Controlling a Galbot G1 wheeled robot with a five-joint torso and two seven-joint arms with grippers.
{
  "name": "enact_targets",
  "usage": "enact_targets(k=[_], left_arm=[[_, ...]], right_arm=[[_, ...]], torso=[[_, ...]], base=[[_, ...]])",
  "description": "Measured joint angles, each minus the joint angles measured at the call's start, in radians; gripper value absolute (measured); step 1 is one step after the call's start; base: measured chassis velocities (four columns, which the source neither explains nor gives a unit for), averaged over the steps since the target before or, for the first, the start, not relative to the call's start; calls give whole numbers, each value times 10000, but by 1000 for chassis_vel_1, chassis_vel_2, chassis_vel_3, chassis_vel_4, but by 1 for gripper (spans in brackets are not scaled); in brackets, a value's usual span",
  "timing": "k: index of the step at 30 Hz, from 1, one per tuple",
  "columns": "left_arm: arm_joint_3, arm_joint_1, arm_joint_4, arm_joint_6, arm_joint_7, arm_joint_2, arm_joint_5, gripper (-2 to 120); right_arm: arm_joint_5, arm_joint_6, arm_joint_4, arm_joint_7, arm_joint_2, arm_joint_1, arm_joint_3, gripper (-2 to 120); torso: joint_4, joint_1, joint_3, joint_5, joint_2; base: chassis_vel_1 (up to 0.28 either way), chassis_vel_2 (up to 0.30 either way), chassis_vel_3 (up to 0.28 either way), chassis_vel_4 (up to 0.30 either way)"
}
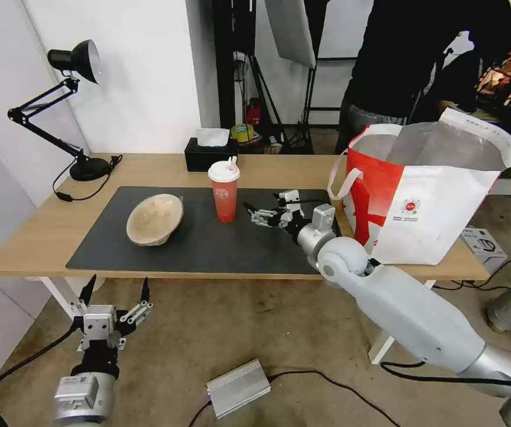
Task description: Pick up the trash from the table and place it into the takeout bag.
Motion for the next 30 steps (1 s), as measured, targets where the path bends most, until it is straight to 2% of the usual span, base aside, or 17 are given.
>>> enact_targets(k=[30], left_arm=[[-73,-102,116,-45,-7,-26,-32,100]], right_arm=[[-163,230,-1366,-256,960,689,-619,100]], torso=[[0,0,0,0,2]], base=[[0,0,0,0]])
